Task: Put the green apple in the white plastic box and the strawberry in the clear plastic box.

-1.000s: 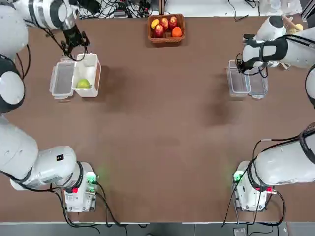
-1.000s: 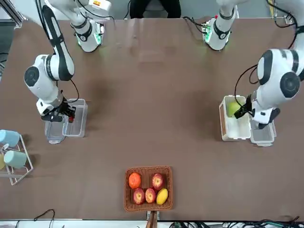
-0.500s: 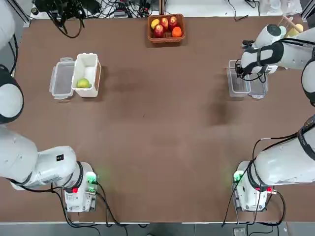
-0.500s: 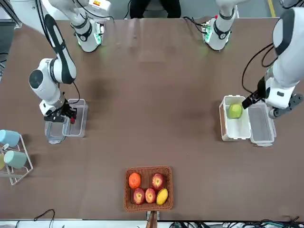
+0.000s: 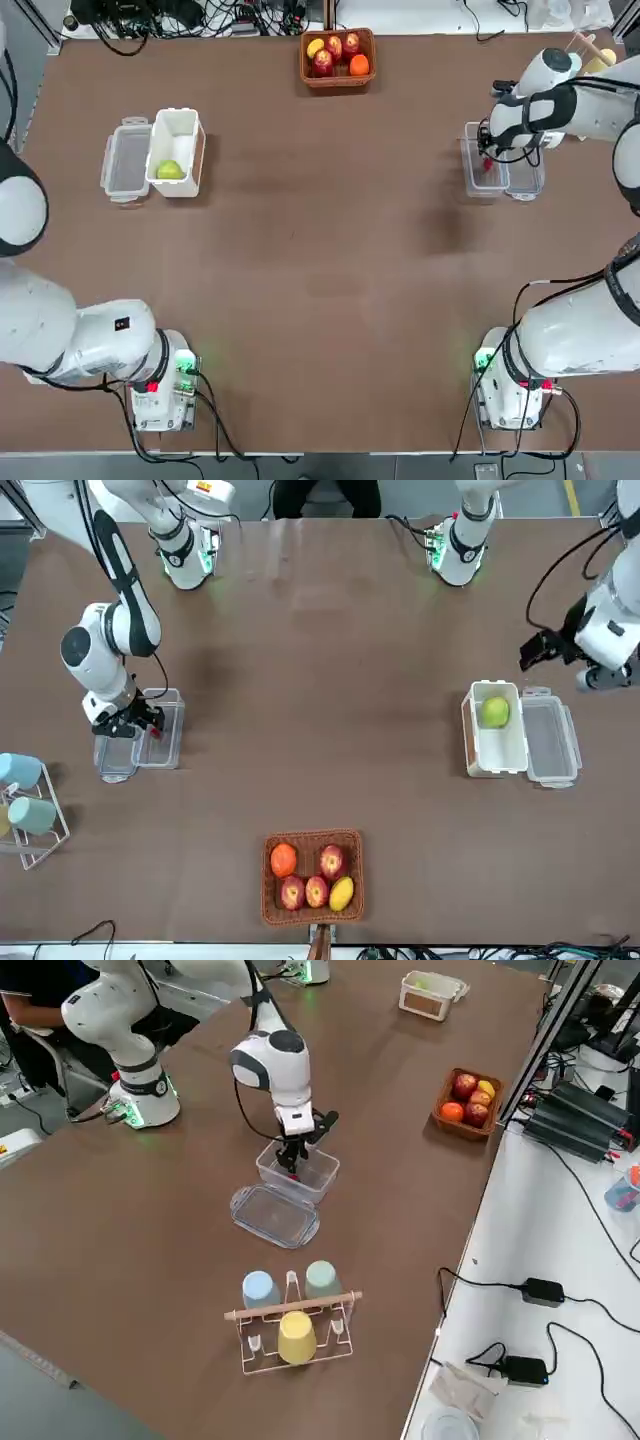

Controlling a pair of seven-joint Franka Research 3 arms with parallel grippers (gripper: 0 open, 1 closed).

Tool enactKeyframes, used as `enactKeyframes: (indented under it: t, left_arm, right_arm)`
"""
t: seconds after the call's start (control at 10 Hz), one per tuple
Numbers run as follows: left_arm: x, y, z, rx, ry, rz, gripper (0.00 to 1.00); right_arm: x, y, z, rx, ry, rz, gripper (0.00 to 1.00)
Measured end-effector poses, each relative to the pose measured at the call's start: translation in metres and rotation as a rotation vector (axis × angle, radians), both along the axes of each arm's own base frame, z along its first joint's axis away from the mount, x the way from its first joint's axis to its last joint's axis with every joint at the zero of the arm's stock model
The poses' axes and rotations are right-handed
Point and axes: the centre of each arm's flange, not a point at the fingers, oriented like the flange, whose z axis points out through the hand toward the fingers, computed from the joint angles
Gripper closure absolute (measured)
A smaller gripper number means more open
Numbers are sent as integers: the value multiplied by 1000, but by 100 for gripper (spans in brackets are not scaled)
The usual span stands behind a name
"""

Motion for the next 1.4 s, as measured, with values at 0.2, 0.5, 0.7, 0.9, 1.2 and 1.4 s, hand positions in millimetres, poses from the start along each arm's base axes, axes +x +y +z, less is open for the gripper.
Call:
enactKeyframes:
  t: [0.2,0.5,0.7,0.9,1.2,1.4]
  left_arm:
    - [-15,-4,24,4,-34,-33,0]
    - [-16,-3,25,4,-32,-44,0]
    - [-15,-3,22,3,-26,-45,0]
    - [-14,-3,19,2,-22,-46,0]
    - [-14,-2,19,2,-21,-44,0]
    - [-14,-2,19,2,-21,-45,0]
  right_arm:
    - [12,0,17,5,55,1,21]
    - [48,5,110,17,116,14,0]
    - [64,15,151,17,91,33,0]
    - [74,22,169,11,58,53,0]
    - [83,20,198,-27,52,70,0]
    - [87,13,229,-37,84,46,0]
